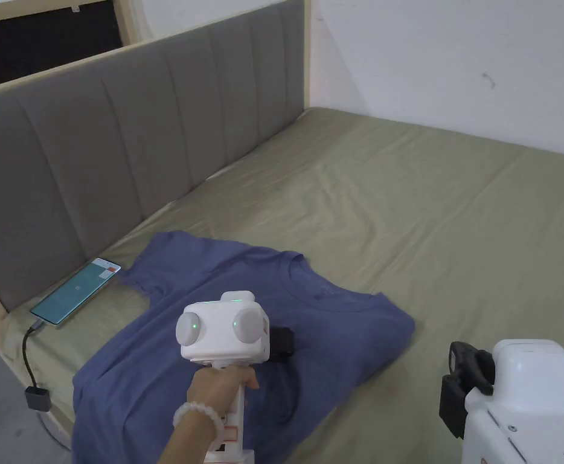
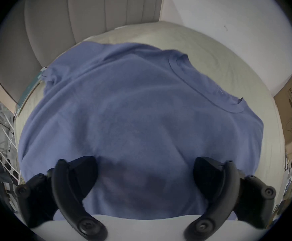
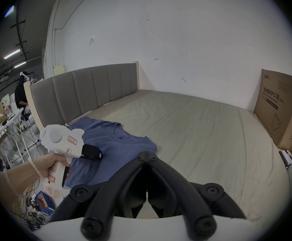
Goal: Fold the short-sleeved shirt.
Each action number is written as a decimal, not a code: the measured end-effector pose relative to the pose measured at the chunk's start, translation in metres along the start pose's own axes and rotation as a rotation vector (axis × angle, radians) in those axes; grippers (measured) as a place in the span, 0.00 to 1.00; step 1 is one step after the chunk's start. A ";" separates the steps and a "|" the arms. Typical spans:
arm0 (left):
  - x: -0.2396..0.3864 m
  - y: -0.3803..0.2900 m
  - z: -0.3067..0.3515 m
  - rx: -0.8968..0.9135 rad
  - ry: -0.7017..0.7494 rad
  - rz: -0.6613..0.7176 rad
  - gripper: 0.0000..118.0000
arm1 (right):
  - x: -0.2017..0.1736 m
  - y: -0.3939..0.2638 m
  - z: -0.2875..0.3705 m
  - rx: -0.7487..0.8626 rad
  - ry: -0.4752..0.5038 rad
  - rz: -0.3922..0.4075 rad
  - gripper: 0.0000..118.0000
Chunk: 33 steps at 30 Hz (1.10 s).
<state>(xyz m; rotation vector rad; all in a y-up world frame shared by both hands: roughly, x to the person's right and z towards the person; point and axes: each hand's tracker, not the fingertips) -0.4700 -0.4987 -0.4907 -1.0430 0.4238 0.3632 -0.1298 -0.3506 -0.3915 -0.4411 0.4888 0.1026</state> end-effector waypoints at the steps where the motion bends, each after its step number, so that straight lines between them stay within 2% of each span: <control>1: 0.003 0.002 -0.004 -0.006 -0.002 -0.012 0.98 | 0.000 -0.001 -0.001 -0.006 -0.002 0.001 0.00; 6: 0.011 0.001 0.015 -0.089 0.024 0.019 0.97 | 0.005 -0.006 -0.004 -0.033 0.001 -0.019 0.00; 11: 0.020 0.002 0.021 -0.105 0.066 -0.005 0.90 | 0.008 -0.009 -0.005 -0.049 0.007 -0.042 0.00; 14: 0.023 0.001 0.032 -0.092 0.065 0.004 0.71 | 0.010 -0.011 -0.005 -0.058 0.006 -0.047 0.00; 17: 0.020 0.000 0.042 -0.080 0.060 0.015 0.45 | 0.011 -0.013 -0.004 -0.070 0.014 -0.070 0.00; 20: 0.015 0.003 0.044 -0.065 0.079 0.043 0.03 | 0.014 -0.015 0.000 -0.071 0.013 -0.077 0.00; 21: 0.012 0.003 0.043 -0.070 0.120 0.056 0.01 | 0.015 -0.015 0.001 -0.070 0.011 -0.077 0.00; 22: 0.008 0.004 0.040 -0.064 0.069 0.084 0.01 | 0.017 -0.015 0.003 -0.068 0.008 -0.077 0.00; 25: 0.001 0.006 0.048 -0.062 0.055 0.089 0.01 | 0.025 -0.014 0.010 -0.058 -0.008 -0.091 0.00; 29: 0.000 -0.001 0.070 -0.041 0.001 0.185 0.00 | 0.042 -0.013 0.022 -0.043 -0.035 -0.121 0.00; 30: -0.010 0.012 0.055 -0.028 -0.005 0.202 0.00 | 0.046 -0.013 0.025 -0.038 -0.047 -0.126 0.00; 33: -0.015 0.019 0.075 0.002 -0.013 0.216 0.00 | 0.061 -0.014 0.037 -0.020 -0.076 -0.133 0.00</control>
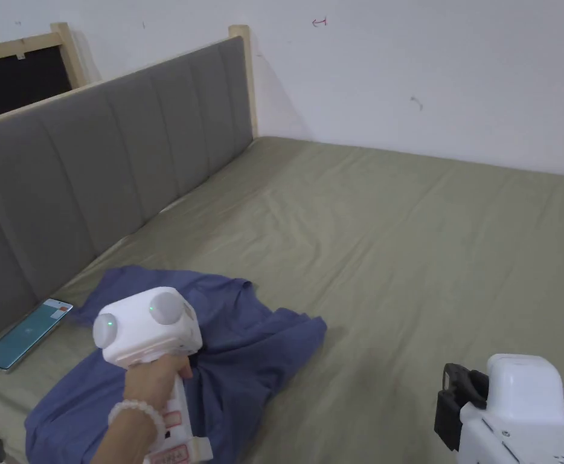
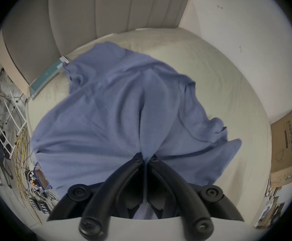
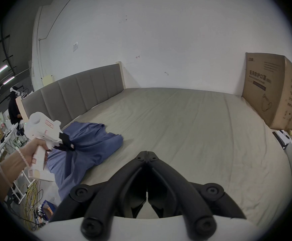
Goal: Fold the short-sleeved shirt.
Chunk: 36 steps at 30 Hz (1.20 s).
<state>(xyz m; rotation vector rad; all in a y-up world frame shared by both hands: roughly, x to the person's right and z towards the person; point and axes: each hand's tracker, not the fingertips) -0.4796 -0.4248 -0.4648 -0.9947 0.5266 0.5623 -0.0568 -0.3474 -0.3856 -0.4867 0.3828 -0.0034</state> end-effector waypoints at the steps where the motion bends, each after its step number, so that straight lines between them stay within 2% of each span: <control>1: 0.008 -0.004 0.019 0.011 0.006 0.003 0.00 | 0.006 0.000 0.003 0.006 -0.011 -0.006 0.00; 7: 0.036 -0.001 0.080 0.090 -0.052 -0.010 0.00 | 0.042 0.002 0.024 0.041 -0.074 -0.083 0.00; 13: 0.132 -0.002 0.120 0.169 -0.216 -0.231 0.00 | 0.075 0.007 0.050 0.089 -0.172 -0.133 0.00; 17: 0.212 -0.033 0.157 0.187 -0.429 -0.355 0.00 | 0.097 0.015 0.074 0.136 -0.239 -0.161 0.00; 21: 0.284 -0.086 0.189 0.150 -0.622 -0.557 0.00 | 0.116 0.023 0.101 0.193 -0.325 -0.163 0.00; 23: 0.311 -0.115 0.200 0.122 -0.712 -0.625 0.00 | 0.126 0.026 0.114 0.212 -0.365 -0.161 0.00; 25: 0.331 -0.142 0.210 0.061 -0.815 -0.636 0.00 | 0.135 0.027 0.127 0.232 -0.401 -0.160 0.00; 27: 0.350 -0.169 0.212 0.047 -0.895 -0.730 0.00 | 0.143 0.028 0.139 0.250 -0.441 -0.163 0.00; 30: 0.375 -0.216 0.190 0.039 -0.774 -0.840 0.00 | 0.159 0.021 0.146 0.252 -0.473 -0.182 0.00; 34: 0.391 -0.286 0.112 -0.240 -0.698 -0.891 0.00 | 0.177 0.003 0.148 0.194 -0.511 -0.229 0.00; 36: 0.386 -0.323 0.078 -0.306 -0.615 -0.953 0.00 | 0.185 -0.006 0.147 0.155 -0.511 -0.252 0.00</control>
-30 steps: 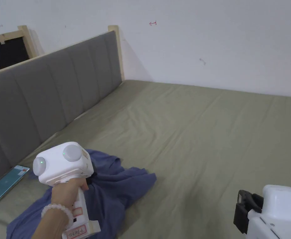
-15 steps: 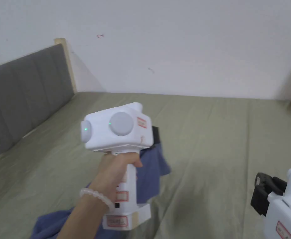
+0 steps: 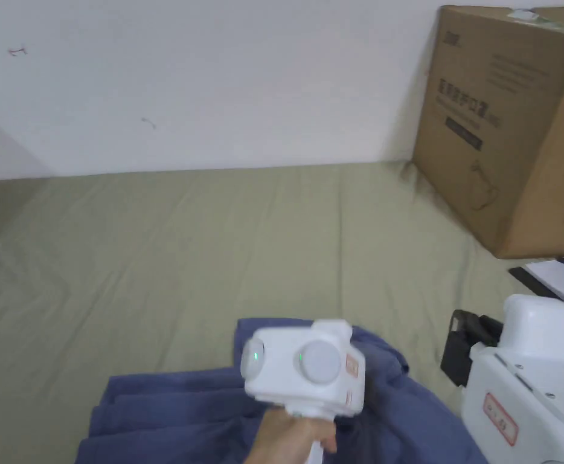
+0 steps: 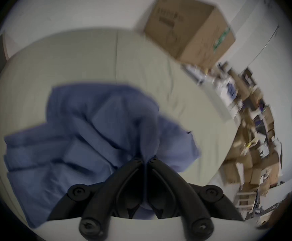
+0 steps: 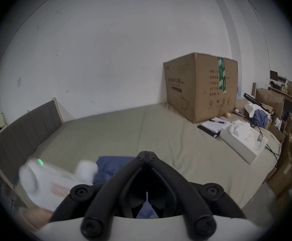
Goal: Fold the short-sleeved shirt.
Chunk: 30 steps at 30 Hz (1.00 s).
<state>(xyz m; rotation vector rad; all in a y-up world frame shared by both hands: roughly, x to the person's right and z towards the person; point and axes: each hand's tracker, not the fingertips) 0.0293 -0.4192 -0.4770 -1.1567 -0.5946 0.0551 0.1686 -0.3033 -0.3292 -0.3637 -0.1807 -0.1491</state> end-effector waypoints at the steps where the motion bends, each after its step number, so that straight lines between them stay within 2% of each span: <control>1: 0.002 -0.012 -0.014 -0.039 0.038 -0.014 0.00 | 0.004 -0.004 -0.002 -0.015 -0.007 -0.004 0.00; 3: 0.001 -0.028 -0.035 -0.075 0.060 -0.049 0.00 | 0.013 -0.010 -0.007 -0.043 -0.024 -0.008 0.00; 6: -0.003 -0.033 -0.041 -0.074 0.061 -0.021 0.01 | 0.022 -0.016 -0.012 -0.074 -0.044 -0.021 0.00; 8: -0.004 -0.029 -0.035 -0.047 0.051 0.001 0.06 | 0.025 -0.019 -0.015 -0.083 -0.043 -0.038 0.00; 9: -0.005 -0.023 -0.027 -0.041 0.052 -0.009 0.26 | 0.026 -0.019 -0.016 -0.088 -0.043 -0.045 0.00; 11: -0.007 -0.020 -0.016 -0.011 0.053 -0.031 0.77 | 0.025 -0.019 -0.018 -0.094 -0.038 -0.052 0.00; 12: -0.008 -0.018 -0.005 0.014 0.031 -0.033 0.94 | 0.023 -0.019 -0.019 -0.096 -0.033 -0.051 0.00; 14: -0.016 -0.018 0.020 0.092 -0.025 -0.010 0.95 | 0.019 -0.019 -0.020 -0.099 -0.024 -0.039 0.00; 17: -0.041 -0.020 0.056 0.132 -0.058 0.055 0.94 | 0.009 -0.019 -0.025 -0.108 -0.006 -0.026 0.00; 18: -0.054 -0.024 0.068 0.141 -0.056 0.073 0.90 | 0.004 -0.020 -0.026 -0.114 0.012 -0.022 0.00; 19: -0.067 -0.028 0.078 0.153 -0.040 0.080 0.80 | 0.000 -0.021 -0.028 -0.118 0.024 -0.016 0.00; 20: -0.082 -0.033 0.088 0.175 0.001 0.088 0.63 | -0.006 -0.023 -0.029 -0.125 0.037 -0.004 0.00; 21: -0.096 -0.036 0.099 0.187 0.075 0.088 0.30 | -0.011 -0.025 -0.031 -0.131 0.049 0.012 0.00; 22: -0.112 -0.042 0.106 0.194 0.149 0.099 0.09 | -0.018 -0.027 -0.033 -0.141 0.061 0.032 0.00; 23: -0.127 -0.048 0.110 0.202 0.213 0.116 0.02 | -0.023 -0.030 -0.035 -0.152 0.068 0.049 0.00; 25: -0.161 -0.060 0.116 0.202 0.284 0.175 0.00 | -0.033 -0.036 -0.041 -0.172 0.079 0.065 0.00; 30: -0.241 -0.080 0.124 0.146 0.328 0.325 0.00 | -0.058 -0.050 -0.057 -0.226 0.126 0.095 0.00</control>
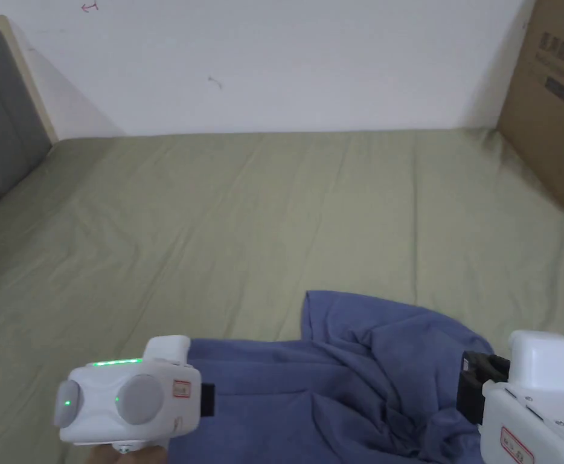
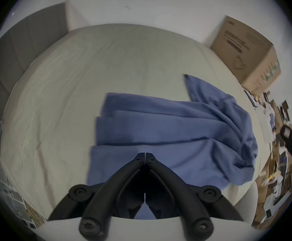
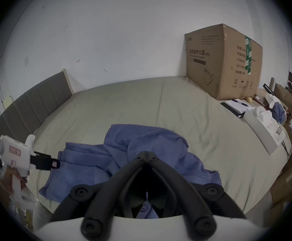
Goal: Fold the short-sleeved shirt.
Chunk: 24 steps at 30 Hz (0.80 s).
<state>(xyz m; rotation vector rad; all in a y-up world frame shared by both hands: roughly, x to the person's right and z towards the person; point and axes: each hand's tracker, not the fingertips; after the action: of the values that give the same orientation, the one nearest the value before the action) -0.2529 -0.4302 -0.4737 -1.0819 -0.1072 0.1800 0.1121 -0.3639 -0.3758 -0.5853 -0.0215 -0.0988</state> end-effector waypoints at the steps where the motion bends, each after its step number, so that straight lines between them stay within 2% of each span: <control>1: -0.008 0.005 -0.002 0.019 0.016 0.023 0.00 | -0.003 -0.001 -0.003 -0.002 -0.004 0.010 0.00; 4: -0.024 0.036 -0.010 0.030 0.023 0.043 0.00 | -0.009 -0.001 -0.013 -0.017 -0.010 0.028 0.00; 5: -0.028 0.047 -0.014 0.046 0.020 0.046 0.09 | -0.010 -0.001 -0.017 -0.025 -0.009 0.026 0.00; 6: -0.031 0.059 -0.018 0.065 0.019 0.047 0.41 | -0.010 -0.001 -0.021 -0.035 -0.005 0.023 0.00; 7: -0.029 0.071 -0.025 0.065 0.021 0.040 0.67 | -0.010 -0.001 -0.023 -0.041 -0.003 0.021 0.00; 8: -0.030 0.083 -0.032 0.064 0.012 0.035 0.84 | -0.011 -0.001 -0.026 -0.044 -0.002 0.023 0.00; 9: -0.031 0.092 -0.040 0.064 0.005 0.035 0.88 | -0.011 -0.001 -0.028 -0.051 -0.004 0.028 0.00; 13: -0.025 0.114 -0.077 0.009 0.014 0.046 0.88 | -0.011 -0.003 -0.037 -0.074 -0.012 0.045 0.00; 16: -0.016 0.109 -0.109 -0.116 0.043 0.021 0.87 | -0.007 -0.004 -0.043 -0.090 -0.011 0.030 0.00; 17: -0.014 0.103 -0.118 -0.149 0.043 0.001 0.85 | -0.005 -0.005 -0.044 -0.094 -0.010 0.022 0.00; 19: 0.002 0.092 -0.113 -0.073 0.160 -0.132 0.74 | -0.001 -0.005 -0.046 -0.104 -0.014 0.008 0.00; 20: 0.004 0.096 -0.112 -0.093 0.148 -0.124 0.67 | 0.002 -0.006 -0.047 -0.106 -0.018 0.006 0.00; 22: 0.003 0.105 -0.110 -0.109 0.140 -0.083 0.43 | 0.006 -0.007 -0.050 -0.113 -0.031 -0.001 0.00; 23: 0.004 0.105 -0.103 -0.108 0.156 -0.079 0.24 | 0.008 -0.008 -0.051 -0.117 -0.036 -0.009 0.00; 24: 0.005 0.105 -0.100 -0.093 0.172 -0.087 0.00 | 0.010 -0.008 -0.052 -0.118 -0.037 -0.020 0.00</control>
<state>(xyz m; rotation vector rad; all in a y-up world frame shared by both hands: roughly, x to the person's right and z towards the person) -0.2400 -0.4679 -0.6130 -1.1786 -0.0082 0.0036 0.1208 -0.4002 -0.4139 -0.7052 -0.0578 -0.1095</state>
